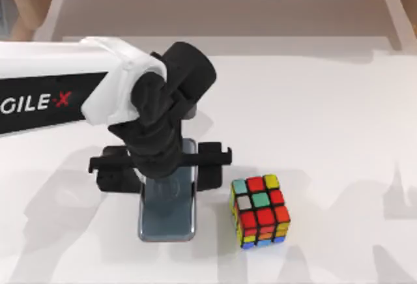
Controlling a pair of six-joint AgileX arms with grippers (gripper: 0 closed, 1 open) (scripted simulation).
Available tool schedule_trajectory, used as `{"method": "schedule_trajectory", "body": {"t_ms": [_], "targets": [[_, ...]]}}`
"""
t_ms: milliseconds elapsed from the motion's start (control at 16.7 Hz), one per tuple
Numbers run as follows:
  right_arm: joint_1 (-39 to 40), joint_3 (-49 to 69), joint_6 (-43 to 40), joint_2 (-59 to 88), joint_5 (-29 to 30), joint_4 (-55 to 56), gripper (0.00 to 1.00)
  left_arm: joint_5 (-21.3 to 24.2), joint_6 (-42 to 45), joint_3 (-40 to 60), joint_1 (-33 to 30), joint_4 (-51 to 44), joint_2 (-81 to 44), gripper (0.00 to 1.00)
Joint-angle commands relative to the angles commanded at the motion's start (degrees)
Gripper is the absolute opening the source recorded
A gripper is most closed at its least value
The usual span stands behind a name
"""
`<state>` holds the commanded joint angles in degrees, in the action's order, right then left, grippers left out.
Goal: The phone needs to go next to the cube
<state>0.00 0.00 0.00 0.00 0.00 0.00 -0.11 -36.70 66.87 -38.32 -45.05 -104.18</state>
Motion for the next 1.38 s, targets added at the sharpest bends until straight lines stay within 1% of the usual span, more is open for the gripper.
{"method": "schedule_trajectory", "body": {"t_ms": [240,600,1380], "targets": [[0.0,0.0,0.0,0.0,0.0,0.0,1.0,0.0,0.1,-3.5,0.0,0.0,-3.8,0.0],[0.0,0.0,0.0,0.0,0.0,0.0,1.0,0.0,0.1,-3.5,0.0,0.0,-3.8,0.0],[0.0,0.0,0.0,0.0,0.0,0.0,1.0,0.0,0.1,-3.5,0.0,0.0,-3.8,0.98]]}}
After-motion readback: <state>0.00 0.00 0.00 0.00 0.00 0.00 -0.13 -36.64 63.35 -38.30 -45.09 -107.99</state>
